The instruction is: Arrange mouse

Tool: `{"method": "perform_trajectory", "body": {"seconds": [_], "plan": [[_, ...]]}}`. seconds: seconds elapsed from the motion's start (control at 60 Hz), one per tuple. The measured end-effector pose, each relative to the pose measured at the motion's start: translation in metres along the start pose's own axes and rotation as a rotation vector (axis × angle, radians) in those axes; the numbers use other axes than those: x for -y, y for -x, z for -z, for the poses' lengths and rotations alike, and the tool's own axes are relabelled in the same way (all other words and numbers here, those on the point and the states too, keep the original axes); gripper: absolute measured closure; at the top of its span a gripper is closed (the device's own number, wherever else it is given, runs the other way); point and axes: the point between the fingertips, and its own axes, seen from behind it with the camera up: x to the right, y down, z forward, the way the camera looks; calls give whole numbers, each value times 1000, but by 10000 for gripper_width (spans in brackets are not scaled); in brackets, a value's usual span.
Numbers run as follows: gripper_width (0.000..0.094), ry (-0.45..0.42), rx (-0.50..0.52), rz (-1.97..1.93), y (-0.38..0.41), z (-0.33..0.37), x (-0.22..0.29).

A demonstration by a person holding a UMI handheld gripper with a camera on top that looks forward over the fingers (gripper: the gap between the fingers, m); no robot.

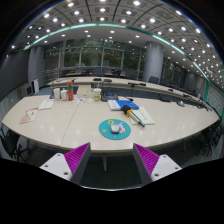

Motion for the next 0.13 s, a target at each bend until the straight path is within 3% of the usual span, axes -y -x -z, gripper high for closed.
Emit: {"method": "perform_trajectory", "body": {"seconds": [0.133], "plan": [[78, -17, -7, -2, -4, 12, 4]]}}
